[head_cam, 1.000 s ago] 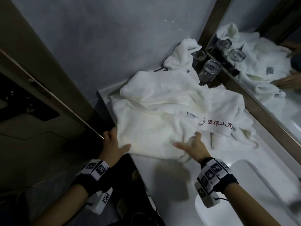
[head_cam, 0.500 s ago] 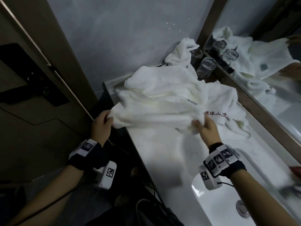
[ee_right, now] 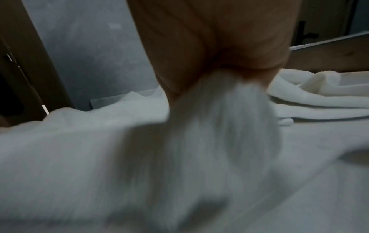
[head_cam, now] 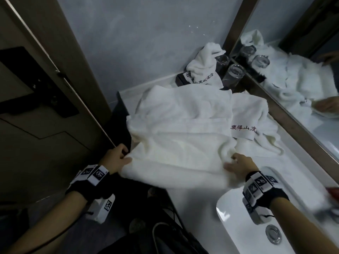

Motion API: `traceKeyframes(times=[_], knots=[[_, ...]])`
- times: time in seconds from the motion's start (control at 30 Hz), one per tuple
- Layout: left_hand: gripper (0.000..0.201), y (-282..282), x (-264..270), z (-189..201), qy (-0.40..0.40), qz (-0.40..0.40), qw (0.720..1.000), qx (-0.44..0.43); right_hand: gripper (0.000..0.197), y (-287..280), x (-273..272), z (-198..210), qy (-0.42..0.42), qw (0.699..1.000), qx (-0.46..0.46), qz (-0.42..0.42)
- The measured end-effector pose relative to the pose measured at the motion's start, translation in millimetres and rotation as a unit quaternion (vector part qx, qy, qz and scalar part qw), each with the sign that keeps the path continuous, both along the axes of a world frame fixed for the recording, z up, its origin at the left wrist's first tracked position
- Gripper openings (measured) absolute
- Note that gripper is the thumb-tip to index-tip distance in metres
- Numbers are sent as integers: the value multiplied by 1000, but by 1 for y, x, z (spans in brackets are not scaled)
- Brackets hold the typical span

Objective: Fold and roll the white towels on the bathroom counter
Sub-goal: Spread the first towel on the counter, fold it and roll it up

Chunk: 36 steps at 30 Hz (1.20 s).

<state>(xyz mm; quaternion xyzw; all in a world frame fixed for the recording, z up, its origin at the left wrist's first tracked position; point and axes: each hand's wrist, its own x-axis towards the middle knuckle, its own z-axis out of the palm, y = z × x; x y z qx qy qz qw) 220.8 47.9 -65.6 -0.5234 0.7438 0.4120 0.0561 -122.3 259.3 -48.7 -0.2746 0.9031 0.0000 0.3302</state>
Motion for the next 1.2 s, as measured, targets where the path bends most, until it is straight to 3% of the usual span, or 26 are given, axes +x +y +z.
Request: traceKeyframes(times=[0.1,0.2,0.3,0.4,0.5,0.6,0.7,0.77,0.83,0.9,0.97,1.03,1.1,1.2], knots=[[38,-10,-12,2,-5,-4,1000,-3,43,-10,-2,9,8,997,-76,-33],[24,-25,-37,9,41,0,994,-98,34,-35,-5,19,96,978,-182,-26],[16,-41,-69,17,108,-17,976,-190,29,-67,-9,21,180,949,-254,43],[30,-59,-102,17,136,-107,962,-213,39,-98,-16,17,159,950,-231,138],[50,-77,-123,11,84,-155,969,-173,48,-121,-26,10,155,958,-164,178],[58,-88,-135,1,-52,-206,964,-157,47,-132,-34,0,134,976,-93,147],[46,-94,-139,-1,-127,-231,952,-155,44,-131,-42,-7,135,983,-54,116],[39,-101,-137,4,-77,-224,967,-90,38,-126,-50,-7,129,984,-77,99],[36,-111,-133,15,15,-187,982,-25,25,-120,-60,1,90,979,-179,32],[25,-124,-134,36,125,-125,984,-24,16,-116,-72,15,74,955,-285,-47],[16,-140,-145,58,193,-99,972,-92,15,-122,-83,31,117,929,-346,-61],[14,-156,-164,73,205,-120,951,-199,15,-139,-95,44,146,908,-388,-57],[15,-169,-187,78,170,-142,935,-278,17,-163,-108,52,174,902,-391,-56],[16,-177,-205,65,43,-176,935,-304,26,-189,-120,49,153,937,-308,-50]])
